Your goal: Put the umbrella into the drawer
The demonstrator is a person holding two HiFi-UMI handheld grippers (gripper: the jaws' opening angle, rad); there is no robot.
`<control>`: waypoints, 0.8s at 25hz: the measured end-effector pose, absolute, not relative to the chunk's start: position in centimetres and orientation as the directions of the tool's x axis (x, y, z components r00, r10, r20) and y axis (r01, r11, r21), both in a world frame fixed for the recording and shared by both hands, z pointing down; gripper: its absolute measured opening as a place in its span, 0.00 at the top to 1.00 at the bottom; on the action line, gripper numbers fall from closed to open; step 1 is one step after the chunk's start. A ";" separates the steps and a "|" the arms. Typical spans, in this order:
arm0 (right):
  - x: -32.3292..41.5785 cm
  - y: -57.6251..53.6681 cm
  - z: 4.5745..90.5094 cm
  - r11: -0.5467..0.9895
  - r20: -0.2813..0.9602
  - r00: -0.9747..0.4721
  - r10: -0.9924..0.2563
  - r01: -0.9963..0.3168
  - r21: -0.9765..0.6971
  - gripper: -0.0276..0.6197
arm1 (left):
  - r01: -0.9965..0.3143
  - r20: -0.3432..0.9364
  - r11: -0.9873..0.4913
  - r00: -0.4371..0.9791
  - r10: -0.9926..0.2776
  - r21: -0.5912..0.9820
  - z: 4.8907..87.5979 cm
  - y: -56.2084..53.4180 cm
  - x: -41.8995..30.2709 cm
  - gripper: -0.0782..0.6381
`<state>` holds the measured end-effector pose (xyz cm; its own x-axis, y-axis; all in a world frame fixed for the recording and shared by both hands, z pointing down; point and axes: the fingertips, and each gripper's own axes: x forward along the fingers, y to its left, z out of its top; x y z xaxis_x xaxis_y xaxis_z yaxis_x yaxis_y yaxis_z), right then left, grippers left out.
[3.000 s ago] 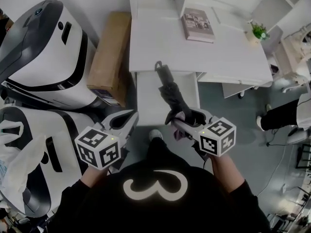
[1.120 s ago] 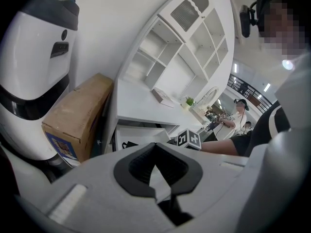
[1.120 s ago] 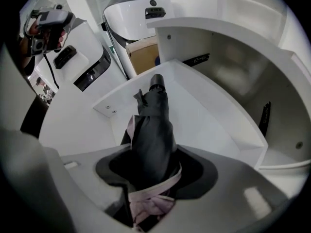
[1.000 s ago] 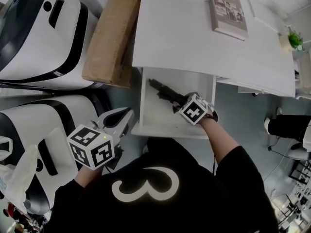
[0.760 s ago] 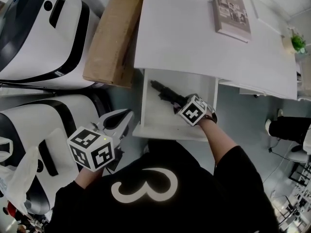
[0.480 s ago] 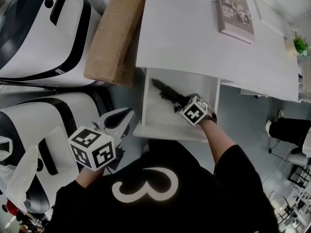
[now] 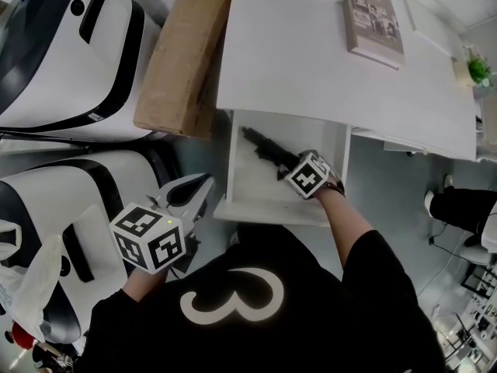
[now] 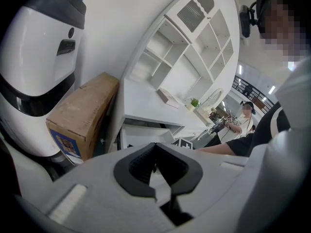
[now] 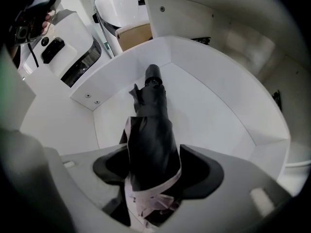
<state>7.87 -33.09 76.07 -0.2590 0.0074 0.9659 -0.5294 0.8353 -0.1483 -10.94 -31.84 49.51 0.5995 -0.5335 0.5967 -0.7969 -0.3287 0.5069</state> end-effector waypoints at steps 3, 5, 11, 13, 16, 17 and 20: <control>8.3 -33.0 74.8 0.812 0.963 -0.271 0.001 -0.561 -0.158 0.51 | -0.793 0.588 -0.336 0.605 -0.537 0.508 49.1 -31.7 -10.7 0.88; 8.5 -33.1 73.4 0.789 0.956 -0.294 -0.020 -0.591 -0.165 0.51 | -0.789 0.581 -0.344 0.610 -0.540 0.509 48.7 -31.3 -10.5 0.88; 8.3 -34.1 66.7 0.734 0.889 -0.419 -0.183 -0.660 -0.160 0.51 | -0.781 0.556 -0.368 0.619 -0.555 0.504 47.1 -29.9 -10.1 0.88; 8.2 -33.4 63.9 0.709 0.855 -0.465 -0.228 -0.681 -0.181 0.51 | -0.776 0.545 -0.378 0.626 -0.557 0.505 46.4 -28.9 -9.9 0.88; 7.6 -32.5 58.9 0.674 0.771 -0.562 -0.301 -0.697 -0.244 0.53 | -0.767 0.520 -0.410 0.639 -0.568 0.494 44.8 -28.1 -9.5 0.88; 7.4 -32.2 57.0 0.666 0.735 -0.591 -0.331 -0.698 -0.262 0.55 | -0.763 0.509 -0.423 0.643 -0.572 0.489 44.3 -27.9 -9.4 0.88; 6.7 -30.6 50.8 0.661 0.622 -0.658 -0.425 -0.695 -0.283 0.68 | -0.746 0.474 -0.451 0.663 -0.580 0.491 42.4 -26.6 -8.9 0.88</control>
